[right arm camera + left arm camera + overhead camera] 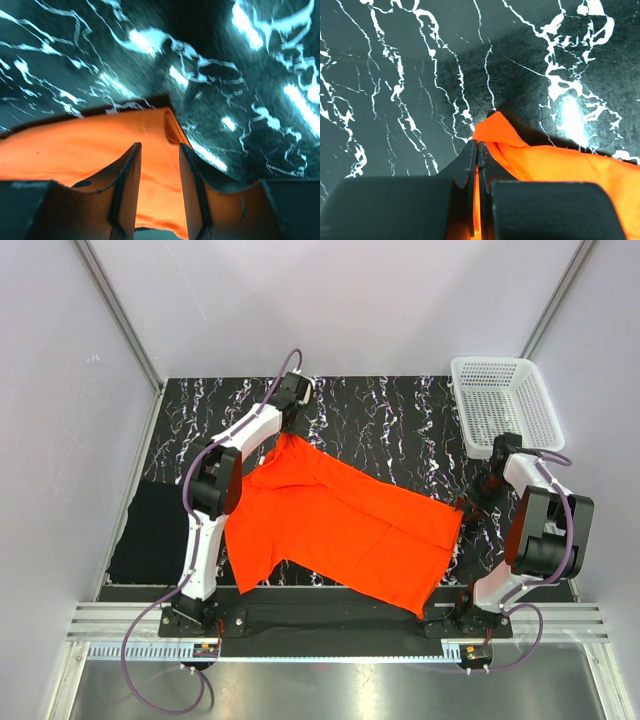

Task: Fold and stack the t-shirts
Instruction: Flatten the tshirt out

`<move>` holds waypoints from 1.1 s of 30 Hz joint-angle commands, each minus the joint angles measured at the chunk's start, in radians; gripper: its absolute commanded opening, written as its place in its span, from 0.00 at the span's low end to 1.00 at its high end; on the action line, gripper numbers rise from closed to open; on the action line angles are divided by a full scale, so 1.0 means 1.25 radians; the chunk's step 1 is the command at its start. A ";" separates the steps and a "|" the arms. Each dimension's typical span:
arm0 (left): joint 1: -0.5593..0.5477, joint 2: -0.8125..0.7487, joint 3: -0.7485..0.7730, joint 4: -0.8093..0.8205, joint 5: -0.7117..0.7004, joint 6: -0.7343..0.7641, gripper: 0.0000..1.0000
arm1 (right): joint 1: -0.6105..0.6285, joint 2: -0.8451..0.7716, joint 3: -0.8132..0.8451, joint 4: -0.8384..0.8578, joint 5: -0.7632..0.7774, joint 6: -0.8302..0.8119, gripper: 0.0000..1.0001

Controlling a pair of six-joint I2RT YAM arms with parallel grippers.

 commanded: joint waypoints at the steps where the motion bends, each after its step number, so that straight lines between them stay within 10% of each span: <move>1: 0.011 -0.023 0.018 0.031 0.029 -0.020 0.00 | 0.002 0.020 0.039 0.041 0.031 -0.022 0.43; 10: 0.051 -0.044 0.012 0.029 0.082 -0.068 0.00 | 0.002 0.055 0.029 0.070 0.008 0.000 0.35; 16: 0.092 -0.064 0.024 0.012 0.154 -0.136 0.00 | 0.002 0.066 0.019 0.080 0.014 0.009 0.00; 26: 0.261 -0.082 -0.005 0.031 0.477 -0.505 0.00 | 0.002 -0.064 -0.074 0.027 0.118 0.083 0.00; 33: 0.281 -0.213 -0.158 0.202 0.467 -0.611 0.00 | 0.002 -0.088 -0.078 0.025 0.123 0.083 0.00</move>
